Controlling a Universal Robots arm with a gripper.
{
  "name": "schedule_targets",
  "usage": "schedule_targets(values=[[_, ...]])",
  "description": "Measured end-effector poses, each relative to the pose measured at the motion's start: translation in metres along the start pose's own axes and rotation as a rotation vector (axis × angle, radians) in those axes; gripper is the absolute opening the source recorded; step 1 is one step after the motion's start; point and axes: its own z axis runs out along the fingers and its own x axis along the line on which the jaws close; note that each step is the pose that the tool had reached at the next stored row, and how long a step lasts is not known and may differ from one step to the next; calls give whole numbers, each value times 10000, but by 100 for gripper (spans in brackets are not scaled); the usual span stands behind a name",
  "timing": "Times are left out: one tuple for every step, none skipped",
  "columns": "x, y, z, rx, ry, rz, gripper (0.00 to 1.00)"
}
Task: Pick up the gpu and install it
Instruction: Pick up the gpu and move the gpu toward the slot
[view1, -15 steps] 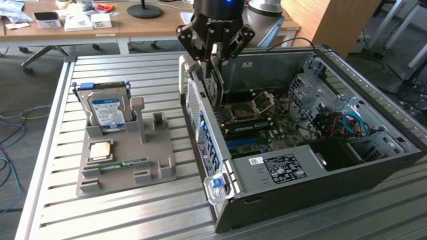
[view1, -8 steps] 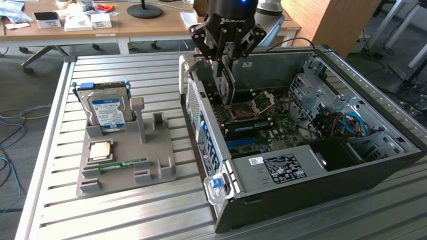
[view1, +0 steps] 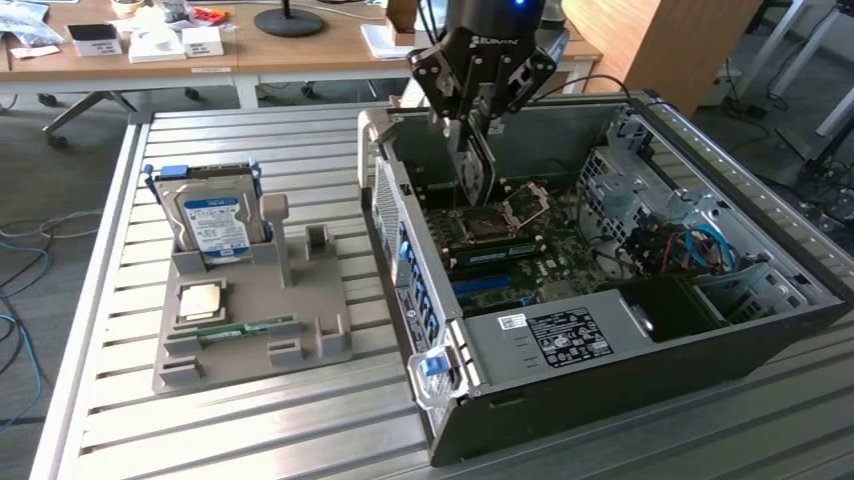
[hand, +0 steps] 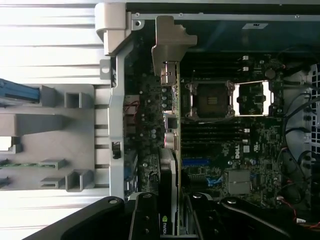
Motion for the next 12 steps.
schedule_targets(values=[[-31,2,1,-2,0,1,27],[-62,3,1,-5,1,-1,27],[-92,4,2,-8,1,-1,27],[-121,6,3,-10,1,1,27],[-149,8,4,-13,0,1,27],[-205,11,5,-16,1,0,27],[-231,12,5,-18,1,0,27],[-256,13,6,-20,1,0,27],[-279,14,7,-21,1,1,27],[-303,16,7,-22,2,0,27],[-324,17,8,-23,2,1,27],[-345,17,8,-25,2,1,27]])
